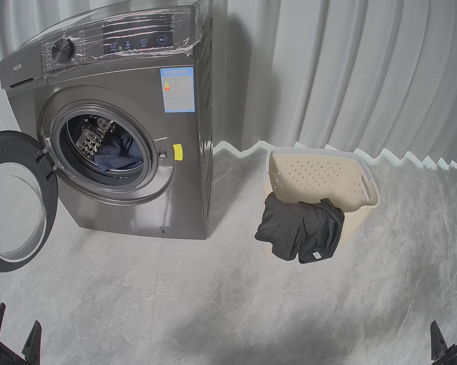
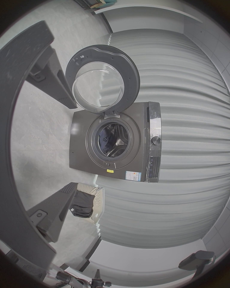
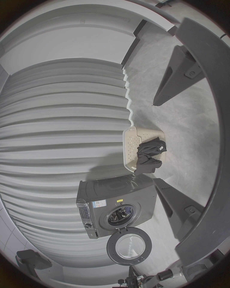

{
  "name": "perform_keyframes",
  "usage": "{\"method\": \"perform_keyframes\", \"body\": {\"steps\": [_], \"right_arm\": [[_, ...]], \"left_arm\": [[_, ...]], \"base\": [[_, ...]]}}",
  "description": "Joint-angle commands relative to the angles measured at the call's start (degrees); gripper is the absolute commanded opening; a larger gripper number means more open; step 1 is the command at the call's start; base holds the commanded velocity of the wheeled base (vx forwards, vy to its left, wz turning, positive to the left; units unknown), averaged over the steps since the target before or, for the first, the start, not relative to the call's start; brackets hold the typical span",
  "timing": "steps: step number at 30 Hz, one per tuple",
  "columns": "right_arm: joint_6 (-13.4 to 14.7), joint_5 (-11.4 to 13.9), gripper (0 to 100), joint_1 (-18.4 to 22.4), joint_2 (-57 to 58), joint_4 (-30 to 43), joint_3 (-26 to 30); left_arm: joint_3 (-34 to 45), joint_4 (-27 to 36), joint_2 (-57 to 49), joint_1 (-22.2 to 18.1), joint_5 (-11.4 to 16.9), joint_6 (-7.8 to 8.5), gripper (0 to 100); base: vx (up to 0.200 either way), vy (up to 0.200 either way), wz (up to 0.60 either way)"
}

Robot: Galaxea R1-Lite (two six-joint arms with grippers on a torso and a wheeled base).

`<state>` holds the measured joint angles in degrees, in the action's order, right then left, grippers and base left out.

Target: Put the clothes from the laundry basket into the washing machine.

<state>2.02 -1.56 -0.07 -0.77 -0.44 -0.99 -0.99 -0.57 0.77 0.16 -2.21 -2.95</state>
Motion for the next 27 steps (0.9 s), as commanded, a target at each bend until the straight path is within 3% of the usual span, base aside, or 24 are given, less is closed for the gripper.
{"method": "perform_keyframes", "body": {"steps": [1, 4, 7, 13, 27], "right_arm": [[0.0, -0.02, 100, -0.01, 0.5, 0.0, 0.81], [0.0, -0.02, 100, -0.01, 0.5, 0.0, 0.81], [0.0, -0.02, 100, -0.01, 0.5, 0.0, 0.9], [0.0, -0.02, 100, -0.01, 0.5, 0.0, 0.9], [-0.44, 0.07, 100, -0.01, 0.59, 0.18, 0.9]], "left_arm": [[0.46, -0.13, -0.77, 0.02, -0.17, 1.37, 100], [0.64, -0.39, -0.77, 0.02, 0.36, 1.54, 100], [0.9, 0.84, -0.77, 0.11, 1.68, 2.86, 100], [0.9, 0.75, -0.77, 0.11, 2.21, 2.6, 100], [0.9, 0.75, -0.77, 0.02, 2.21, 2.77, 100]], "base": [[0.0, 0.0, 0.0], [0.0, 0.0, 0.0], [0.0, 0.0, 0.0], [0.0, 0.0, 0.0], [0.0, -0.2, 0.0]]}}
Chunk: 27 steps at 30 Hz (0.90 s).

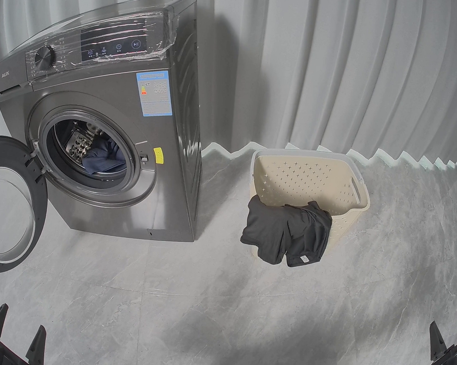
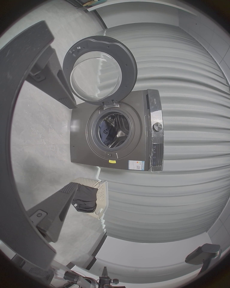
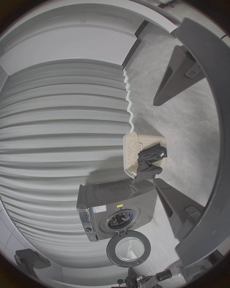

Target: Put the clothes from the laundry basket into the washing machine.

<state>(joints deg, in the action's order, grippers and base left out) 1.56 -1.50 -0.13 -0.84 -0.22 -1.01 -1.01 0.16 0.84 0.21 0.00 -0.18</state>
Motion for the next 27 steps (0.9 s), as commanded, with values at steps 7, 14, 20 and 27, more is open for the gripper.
{"method": "perform_keyframes", "body": {"steps": [7, 14, 20, 27], "right_arm": [[0.55, 0.01, 100, -0.04, 0.67, 0.04, 0.92], [0.55, -0.17, 100, 0.22, 0.75, -0.04, 0.92], [0.55, -0.17, 100, 0.22, 0.75, -0.04, 0.92], [1.43, 0.01, 100, -0.22, -0.04, -1.98, -10.41]], "left_arm": [[1.01, 0.02, -0.84, -0.03, 0.0, 0.01, 100], [0.92, 0.02, -0.84, -0.03, 0.0, 0.01, 100], [0.92, 0.02, -0.84, 0.06, 0.0, -0.17, 100], [0.92, 0.02, -0.84, 0.06, 0.0, -0.08, 100]], "base": [[0.0, -0.114, 0.0], [0.114, 0.0, 0.0], [0.2, 0.0, 0.0], [0.057, 0.0, 0.0]]}}
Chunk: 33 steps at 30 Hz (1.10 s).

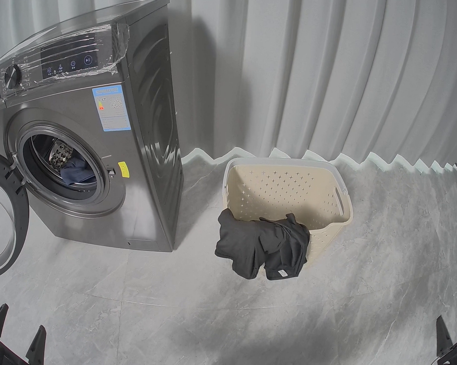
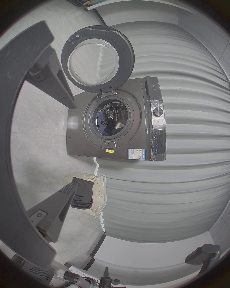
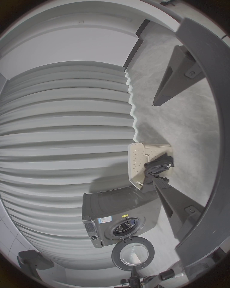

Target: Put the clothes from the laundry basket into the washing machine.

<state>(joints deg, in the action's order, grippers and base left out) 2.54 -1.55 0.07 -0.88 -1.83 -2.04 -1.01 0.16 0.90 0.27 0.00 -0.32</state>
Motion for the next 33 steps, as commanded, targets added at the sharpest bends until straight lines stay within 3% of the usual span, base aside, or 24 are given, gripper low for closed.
{"method": "perform_keyframes", "body": {"steps": [1, 4, 5, 7, 8, 9, 15, 18, 24, 29, 33], "right_arm": [[0.45, 0.05, 100, -0.42, -0.09, -0.19, -9.74], [0.19, 1.64, 100, -0.6, -3.17, 5.43, -13.17], [0.54, 5.77, 100, -0.6, -7.82, 8.51, -13.7], [0.8, 7.26, 100, -0.6, -10.11, 8.95, -13.52], [1.95, 10.34, 100, -0.51, -16.96, 8.51, -13.17], [2.56, 11.04, 100, -0.51, -20.13, 8.07, -13.17], [2.47, 12.27, 100, -0.69, -34.81, 0.16, -13.17], [2.47, 14.2, 100, -2.89, -44.65, -6.43, -13.17], [4.5, 14.12, 100, -10.8, -56.87, -8.89, -12.55], [6.78, 13.68, 100, -13.52, -67.15, -18.39, -12.38], [6.78, 12.45, 100, -13.78, -74.53, -24.36, -12.38]], "left_arm": [[0.92, 0.02, -0.9, 0.0, 0.0, 0.05, 100], [0.92, 0.02, -0.9, 0.0, 0.0, 0.05, 100], [1.01, 0.02, -0.9, 0.0, 0.0, -0.12, 100], [0.92, 0.02, -0.9, 0.0, 0.0, -0.21, 100], [0.92, 0.02, -0.9, -0.09, 0.0, -0.3, 100], [0.92, 0.02, -0.9, 0.0, 0.0, -0.3, 100], [0.92, 0.02, -0.9, 0.0, 0.0, 0.05, 100], [0.92, 0.02, -0.9, 0.0, 0.0, 0.05, 100], [1.01, 0.02, -0.9, -0.09, 0.0, 0.05, 100], [0.92, 0.02, -0.9, 0.0, -0.09, 0.14, 100], [0.92, 0.02, -0.9, 0.0, -0.09, 0.05, 100]], "base": [[0.0, 0.0, 0.0], [0.0, 0.0, 0.0], [0.0, -0.2, 0.0], [0.0, -0.2, 0.0], [0.0, -0.2, 0.0], [0.0, -0.2, 0.0], [0.0, -0.033, 0.0], [0.0, 0.0, 0.0], [0.0, 0.0, 0.0], [0.16, 0.0, 0.0], [0.1, 0.0, 0.0]]}}
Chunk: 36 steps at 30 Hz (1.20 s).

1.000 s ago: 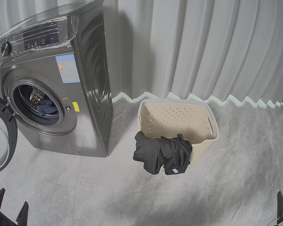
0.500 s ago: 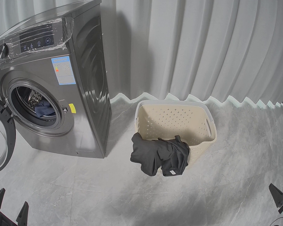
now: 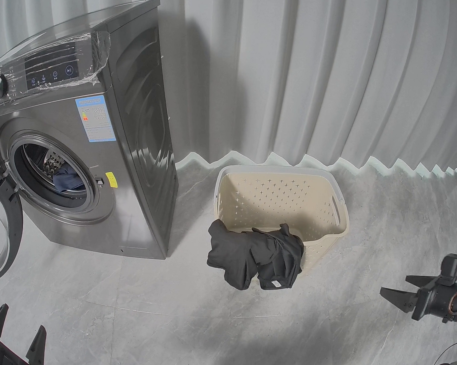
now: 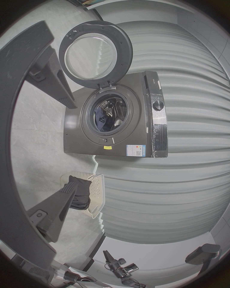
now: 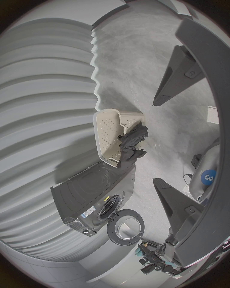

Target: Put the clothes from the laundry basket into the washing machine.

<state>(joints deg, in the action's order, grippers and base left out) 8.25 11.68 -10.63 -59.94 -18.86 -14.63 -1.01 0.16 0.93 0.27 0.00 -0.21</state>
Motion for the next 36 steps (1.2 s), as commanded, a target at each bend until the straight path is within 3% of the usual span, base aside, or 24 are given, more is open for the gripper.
{"method": "perform_keyframes", "body": {"steps": [1, 6, 14, 19, 27, 36], "right_arm": [[0.98, -1.83, 100, -3.43, -18.81, -9.44, 0.13], [1.41, -4.3, 100, -6.24, -27.16, -14.72, -1.28], [3.44, -4.74, 100, -9.76, -36.3, -19.55, -4.8], [5.99, -8.69, 100, -12.57, -43.51, -25.09, -8.84], [5.19, -10.45, 100, -14.68, -52.56, -32.65, -13.06], [2.91, -10.45, 100, -15.3, -58.62, -33.0, -18.68]], "left_arm": [[0.92, 0.02, -0.93, 0.0, -0.09, -0.14, 100], [0.92, 0.02, -0.93, 0.0, -0.18, -0.23, 100], [0.92, 0.02, -0.93, 0.0, -0.35, -0.41, 100], [1.01, 0.02, -0.93, 0.0, -0.35, -0.58, 100], [0.92, 0.02, -0.93, 0.0, -0.35, -0.85, 100], [0.92, 0.02, -0.93, 0.0, -0.35, -0.94, 100]], "base": [[0.0, 0.0, 0.0], [0.0, 0.0, 0.0], [0.0, 0.0, 0.0], [0.0, 0.0, 0.0], [0.0, 0.0, 0.0], [0.0, 0.0, 0.0]]}}
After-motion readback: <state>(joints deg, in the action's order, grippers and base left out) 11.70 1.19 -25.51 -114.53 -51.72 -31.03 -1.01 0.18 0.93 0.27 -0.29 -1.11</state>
